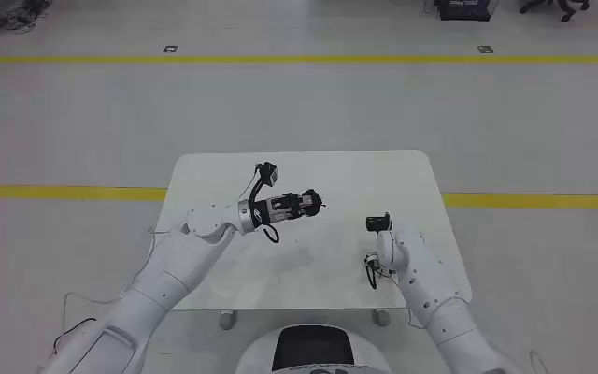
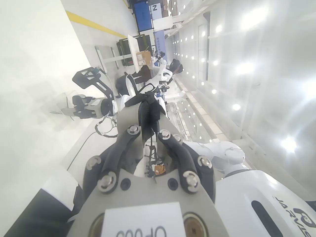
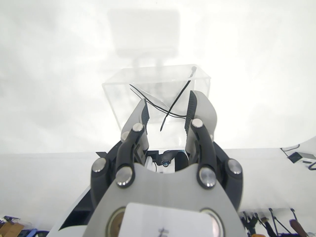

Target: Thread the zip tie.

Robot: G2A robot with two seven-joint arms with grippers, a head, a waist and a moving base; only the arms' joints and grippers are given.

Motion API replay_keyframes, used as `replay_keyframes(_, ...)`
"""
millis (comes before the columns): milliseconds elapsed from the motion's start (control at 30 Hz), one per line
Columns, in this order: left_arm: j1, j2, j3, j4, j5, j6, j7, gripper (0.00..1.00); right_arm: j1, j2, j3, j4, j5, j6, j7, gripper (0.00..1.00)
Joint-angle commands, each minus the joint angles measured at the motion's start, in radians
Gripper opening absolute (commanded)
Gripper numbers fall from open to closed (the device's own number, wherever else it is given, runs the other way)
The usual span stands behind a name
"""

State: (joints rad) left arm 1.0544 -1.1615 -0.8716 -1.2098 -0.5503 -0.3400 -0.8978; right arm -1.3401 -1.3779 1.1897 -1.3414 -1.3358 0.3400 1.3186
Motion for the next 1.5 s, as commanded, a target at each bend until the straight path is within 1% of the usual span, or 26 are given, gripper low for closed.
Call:
replay_keyframes(0, 0.000, 0.000, 0.000, 0.000, 0.000, 0.000, 0.000, 0.00, 0.004, -0.007, 0.005, 0.013, -0.009, 0.000, 0.001, 0.34)
replay_keyframes(300, 0.000, 0.000, 0.000, 0.000, 0.000, 0.000, 0.000, 0.00, 0.024, -0.043, 0.030, 0.071, -0.053, 0.000, 0.007, 0.33)
replay_keyframes(400, 0.000, 0.000, 0.000, 0.000, 0.000, 0.000, 0.000, 0.00, 0.027, -0.053, 0.036, 0.082, -0.065, 0.000, 0.009, 0.31)
replay_keyframes(500, 0.000, 0.000, 0.000, 0.000, 0.000, 0.000, 0.000, 0.00, 0.028, -0.061, 0.042, 0.088, -0.072, 0.000, 0.009, 0.24)
replay_keyframes(567, 0.000, 0.000, 0.000, 0.000, 0.000, 0.000, 0.000, 0.00, 0.029, -0.066, 0.046, 0.090, -0.076, 0.000, 0.008, 0.16)
replay_keyframes(867, 0.000, 0.000, 0.000, 0.000, 0.000, 0.000, 0.000, 0.00, 0.025, -0.080, 0.051, 0.085, -0.086, 0.000, 0.005, 0.09)
replay_keyframes(1033, 0.000, 0.000, 0.000, 0.000, 0.000, 0.000, 0.000, 0.00, 0.018, -0.082, 0.059, 0.073, -0.093, 0.000, 0.006, 0.12)
replay_keyframes(1233, 0.000, 0.000, 0.000, 0.000, 0.000, 0.000, 0.000, 0.00, 0.011, -0.086, 0.071, 0.062, -0.101, 0.000, 0.010, 0.13)
replay_keyframes(1367, 0.000, 0.000, 0.000, 0.000, 0.000, 0.000, 0.000, 0.00, 0.016, -0.088, 0.077, 0.074, -0.099, 0.000, 0.009, 0.16)
replay_keyframes(1467, 0.000, 0.000, 0.000, 0.000, 0.000, 0.000, 0.000, 0.00, 0.021, -0.091, 0.078, 0.085, -0.097, 0.000, 0.005, 0.16)
